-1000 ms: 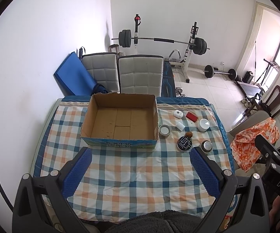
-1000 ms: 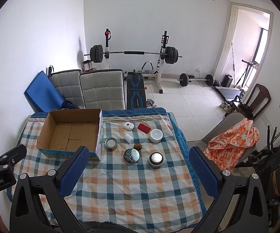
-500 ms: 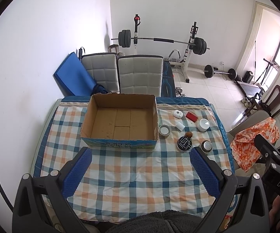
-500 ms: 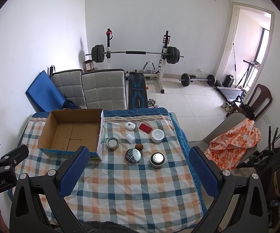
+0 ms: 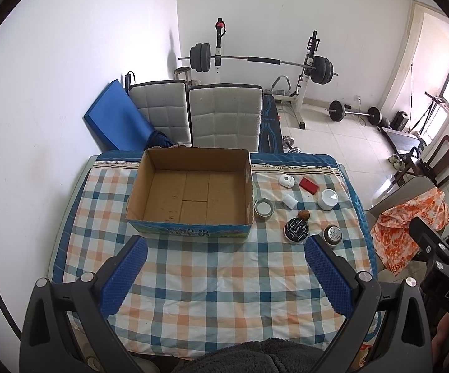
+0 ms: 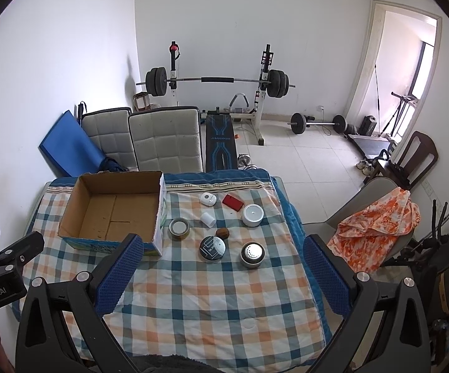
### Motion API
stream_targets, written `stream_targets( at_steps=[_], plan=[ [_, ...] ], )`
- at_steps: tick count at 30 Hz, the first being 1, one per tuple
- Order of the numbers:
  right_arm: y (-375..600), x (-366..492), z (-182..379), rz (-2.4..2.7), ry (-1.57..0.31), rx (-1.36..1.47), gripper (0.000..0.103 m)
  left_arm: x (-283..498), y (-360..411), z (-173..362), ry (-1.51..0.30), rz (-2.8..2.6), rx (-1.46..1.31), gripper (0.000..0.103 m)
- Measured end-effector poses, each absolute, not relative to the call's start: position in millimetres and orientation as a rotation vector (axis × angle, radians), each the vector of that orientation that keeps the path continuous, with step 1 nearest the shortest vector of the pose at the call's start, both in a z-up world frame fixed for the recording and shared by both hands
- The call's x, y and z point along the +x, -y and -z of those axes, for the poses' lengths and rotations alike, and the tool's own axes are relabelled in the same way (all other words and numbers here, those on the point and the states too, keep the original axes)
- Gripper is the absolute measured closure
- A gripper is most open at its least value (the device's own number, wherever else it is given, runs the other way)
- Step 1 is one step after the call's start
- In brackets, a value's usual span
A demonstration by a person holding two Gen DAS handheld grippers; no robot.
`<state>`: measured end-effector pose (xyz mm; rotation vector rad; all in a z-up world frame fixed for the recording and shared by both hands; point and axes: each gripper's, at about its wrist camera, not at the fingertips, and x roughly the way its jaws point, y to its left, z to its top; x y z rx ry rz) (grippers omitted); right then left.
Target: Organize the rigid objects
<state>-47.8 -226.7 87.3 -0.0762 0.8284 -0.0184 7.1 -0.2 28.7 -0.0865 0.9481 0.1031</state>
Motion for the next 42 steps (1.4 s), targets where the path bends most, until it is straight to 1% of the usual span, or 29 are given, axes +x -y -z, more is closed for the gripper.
stream_targets(
  at_steps=[5,7,12,19,24,27,29,30,31,33,37,42],
  plan=[
    [259,-14,-60,0.082,-0.909,-0.054,0.000,53,20,-2,-1.004,-0.048,-0.088,0.000],
    [277,8,-39,0.103,-0.977,-0.041,0.000,76,33,16,-1.050,-0.028,-0.082,0.000],
    [316,69,44,0.141,-1.165,-0.025,0.000,139,72,85,-1.188,0.008,-0.064,0.000],
    [338,142,170,0.146,-1.366,-0.035,0.000,215,122,209,-1.437,0.009,-0.043,0.000],
    [347,184,257,0.139,-1.507,0.025,0.000,240,139,272,-1.550,-0.017,-0.017,0.000],
    [348,199,300,0.122,-1.577,0.071,0.005,252,139,300,-1.610,-0.026,-0.020,0.000],
    [350,206,323,0.107,-1.618,0.111,0.006,259,140,314,-1.635,-0.027,-0.026,0.000],
    [350,209,332,0.098,-1.636,0.133,0.009,260,142,321,-1.653,-0.021,-0.035,0.000],
    [351,210,339,0.092,-1.651,0.144,0.017,260,143,325,-1.665,-0.016,-0.040,0.000],
    [351,211,351,0.062,-1.686,0.152,0.029,262,145,334,-1.691,-0.012,-0.047,0.000],
    [360,208,354,0.078,-1.712,0.060,0.029,266,159,345,-1.714,0.025,-0.056,0.000],
    [386,207,362,0.094,-1.744,0.097,0.029,269,182,369,-1.770,0.059,-0.018,0.000]
  ],
)
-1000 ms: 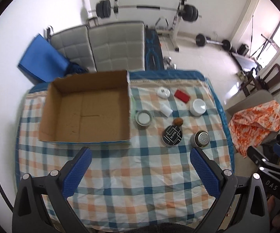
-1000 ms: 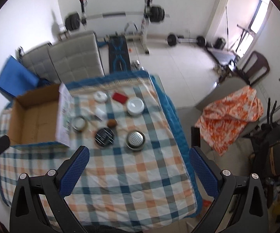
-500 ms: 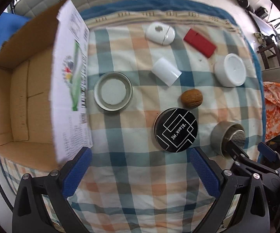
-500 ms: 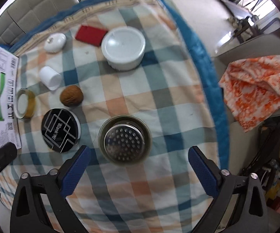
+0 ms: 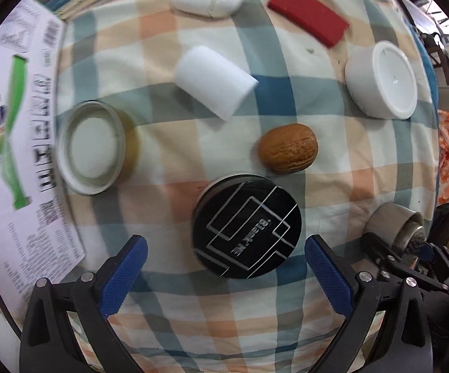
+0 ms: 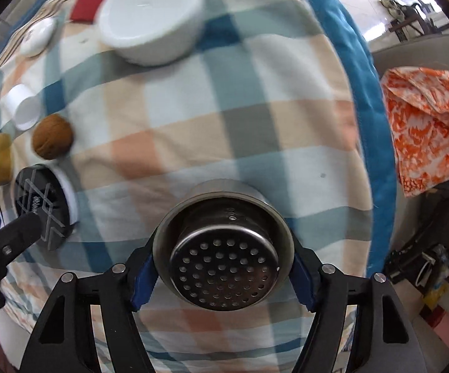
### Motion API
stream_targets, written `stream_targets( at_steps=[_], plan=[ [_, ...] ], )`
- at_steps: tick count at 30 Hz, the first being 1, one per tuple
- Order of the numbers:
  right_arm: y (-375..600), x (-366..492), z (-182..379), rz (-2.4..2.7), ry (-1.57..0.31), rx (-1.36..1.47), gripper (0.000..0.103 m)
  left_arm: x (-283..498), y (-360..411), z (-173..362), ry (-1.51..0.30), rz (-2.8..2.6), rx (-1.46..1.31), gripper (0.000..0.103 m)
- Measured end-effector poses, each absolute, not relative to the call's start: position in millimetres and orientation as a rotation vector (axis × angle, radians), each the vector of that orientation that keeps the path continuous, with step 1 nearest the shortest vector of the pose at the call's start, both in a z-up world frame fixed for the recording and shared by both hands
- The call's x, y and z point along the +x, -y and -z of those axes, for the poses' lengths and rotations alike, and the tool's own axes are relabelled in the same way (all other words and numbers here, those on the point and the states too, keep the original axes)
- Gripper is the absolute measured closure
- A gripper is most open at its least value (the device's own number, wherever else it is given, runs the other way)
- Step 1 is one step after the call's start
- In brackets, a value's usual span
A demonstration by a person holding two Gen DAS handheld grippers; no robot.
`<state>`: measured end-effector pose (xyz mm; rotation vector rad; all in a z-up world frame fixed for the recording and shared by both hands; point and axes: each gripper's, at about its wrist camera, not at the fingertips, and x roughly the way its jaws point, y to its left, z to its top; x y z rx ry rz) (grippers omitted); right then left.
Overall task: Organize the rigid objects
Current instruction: 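Grasp the black tin with the left tool while the right grasps the steel canister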
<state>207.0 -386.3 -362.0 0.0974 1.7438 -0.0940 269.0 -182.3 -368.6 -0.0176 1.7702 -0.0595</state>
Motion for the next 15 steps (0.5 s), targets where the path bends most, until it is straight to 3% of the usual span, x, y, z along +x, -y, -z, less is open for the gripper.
stream_targets(
  at_steps=[3,5,6,13,15],
  plan=[
    [388,209,368,0.086,-1.760,0.094,0.029,267,190,383,-1.803,0.060,0.010,0.002],
    [388,210,370,0.088,-1.762,0.078,0.029,263,193,389,-1.807,0.069,0.035,0.018],
    [387,210,374,0.092,-1.763,0.075,0.029,260,195,392,-1.811,0.074,0.047,0.020],
    [383,224,380,0.120,-1.776,0.078,0.029,243,203,393,-1.797,0.057,0.089,0.021],
    [380,226,383,0.126,-1.774,0.077,0.029,241,207,389,-1.784,0.061,0.094,0.025]
  ],
)
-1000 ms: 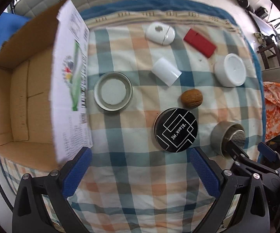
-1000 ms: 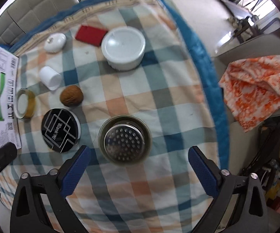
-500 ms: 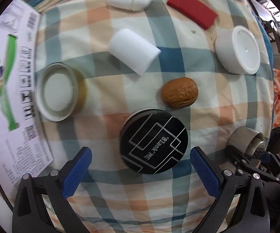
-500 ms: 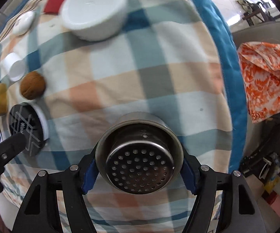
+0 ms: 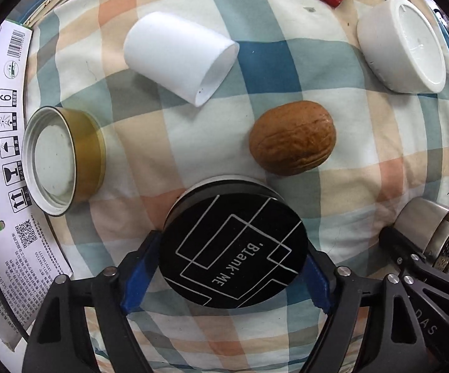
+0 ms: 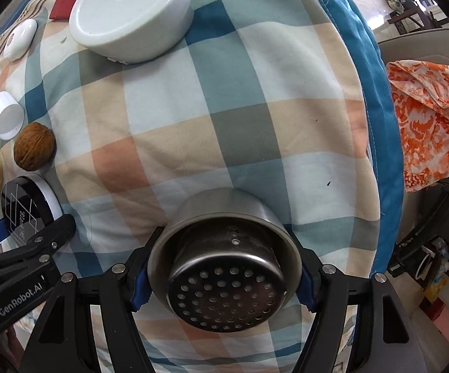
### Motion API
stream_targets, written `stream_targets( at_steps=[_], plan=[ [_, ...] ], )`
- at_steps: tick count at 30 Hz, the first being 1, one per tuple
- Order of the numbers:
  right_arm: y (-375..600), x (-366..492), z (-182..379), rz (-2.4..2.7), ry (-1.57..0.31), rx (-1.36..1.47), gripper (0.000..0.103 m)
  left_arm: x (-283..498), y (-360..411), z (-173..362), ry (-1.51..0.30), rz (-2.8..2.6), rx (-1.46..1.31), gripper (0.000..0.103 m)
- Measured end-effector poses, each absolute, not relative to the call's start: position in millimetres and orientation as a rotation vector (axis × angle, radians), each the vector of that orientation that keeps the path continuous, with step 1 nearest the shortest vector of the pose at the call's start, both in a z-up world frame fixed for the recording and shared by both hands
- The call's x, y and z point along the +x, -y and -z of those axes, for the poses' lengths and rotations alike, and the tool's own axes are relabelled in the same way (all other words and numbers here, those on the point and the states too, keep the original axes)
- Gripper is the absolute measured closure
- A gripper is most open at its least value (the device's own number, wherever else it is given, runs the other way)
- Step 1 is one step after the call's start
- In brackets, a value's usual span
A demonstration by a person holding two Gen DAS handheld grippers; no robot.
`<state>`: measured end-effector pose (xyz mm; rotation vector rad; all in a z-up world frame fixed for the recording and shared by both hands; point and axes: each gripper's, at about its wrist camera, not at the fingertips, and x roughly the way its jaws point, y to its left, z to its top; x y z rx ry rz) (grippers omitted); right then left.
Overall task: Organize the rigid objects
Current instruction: 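Grasp the black tin with the left tool while the right grasps the steel canister, then carry the black tin and steel canister with both tools into the cardboard box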
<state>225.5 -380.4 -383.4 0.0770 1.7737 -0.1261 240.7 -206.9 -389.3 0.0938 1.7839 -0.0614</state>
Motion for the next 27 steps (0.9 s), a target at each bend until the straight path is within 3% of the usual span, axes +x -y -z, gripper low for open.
stream_targets(
  at_steps=[1,7,15,25,27],
  plan=[
    [381,226,384,0.127,-1.772,0.083,0.029,241,213,386,-1.773,0.062,0.105,0.029],
    [372,213,380,0.120,-1.764,0.061,0.030,231,236,367,-1.728,0.049,0.153,0.030],
    [360,187,358,0.055,-1.744,0.067,0.030,186,225,303,-1.662,0.048,0.082,0.030],
    [314,181,273,-0.076,-1.610,-0.003,0.030,150,186,167,-1.475,0.067,-0.025,0.029],
    [296,186,253,-0.086,-1.584,-0.008,0.030,164,132,144,-1.444,0.067,-0.033,0.029]
  ],
)
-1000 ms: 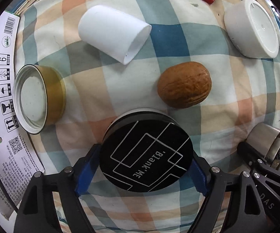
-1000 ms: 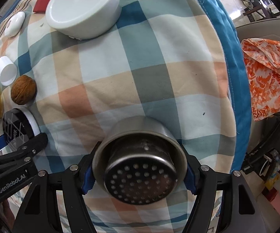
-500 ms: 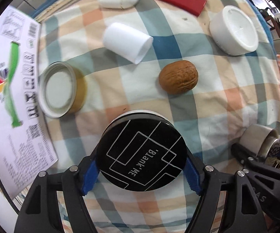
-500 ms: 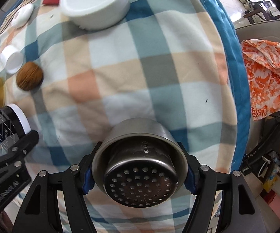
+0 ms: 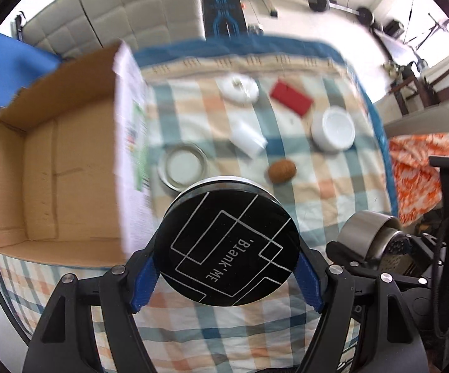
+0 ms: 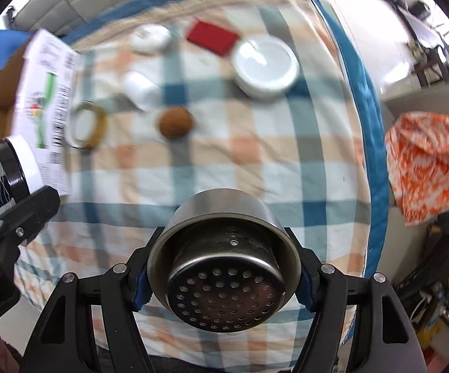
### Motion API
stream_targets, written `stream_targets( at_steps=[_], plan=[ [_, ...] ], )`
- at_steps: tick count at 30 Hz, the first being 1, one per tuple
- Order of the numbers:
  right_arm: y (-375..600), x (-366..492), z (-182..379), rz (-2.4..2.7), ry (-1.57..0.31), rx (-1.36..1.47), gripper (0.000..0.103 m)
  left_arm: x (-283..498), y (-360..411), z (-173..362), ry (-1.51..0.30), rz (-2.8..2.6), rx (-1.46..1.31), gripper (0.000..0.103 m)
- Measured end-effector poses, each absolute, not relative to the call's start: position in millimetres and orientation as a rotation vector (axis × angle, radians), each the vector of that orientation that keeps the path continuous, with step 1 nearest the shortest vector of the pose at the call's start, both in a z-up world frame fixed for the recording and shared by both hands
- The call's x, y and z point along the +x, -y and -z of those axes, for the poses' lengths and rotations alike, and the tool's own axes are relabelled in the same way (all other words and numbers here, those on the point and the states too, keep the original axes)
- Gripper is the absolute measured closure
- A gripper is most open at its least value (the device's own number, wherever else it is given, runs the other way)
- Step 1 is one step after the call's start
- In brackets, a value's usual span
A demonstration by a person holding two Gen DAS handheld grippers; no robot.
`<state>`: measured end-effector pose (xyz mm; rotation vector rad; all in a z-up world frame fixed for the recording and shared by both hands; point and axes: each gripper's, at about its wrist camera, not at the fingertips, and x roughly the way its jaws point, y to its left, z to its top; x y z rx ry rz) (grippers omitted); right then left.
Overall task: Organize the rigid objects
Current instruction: 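Carry the black tin and steel canister with both tools into the cardboard box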
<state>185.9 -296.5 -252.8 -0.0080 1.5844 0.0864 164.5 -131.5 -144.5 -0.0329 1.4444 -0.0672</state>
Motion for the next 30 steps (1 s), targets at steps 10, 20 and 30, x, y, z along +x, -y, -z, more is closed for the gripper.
stream_targets(
  at_steps=[10,20,30],
  plan=[
    [180,217,189,-0.132,-1.478,-0.044,0.030,201,19,116,-1.329,0.048,-0.035,0.029],
    [74,251,177,-0.216,-1.440,-0.077,0.030,247,-75,119,-1.296,-0.027,-0.078,0.029],
    [-7,286,210,-0.256,-1.473,-0.104,0.030,283,-159,179,-1.403,-0.049,-0.202,0.029]
  ],
)
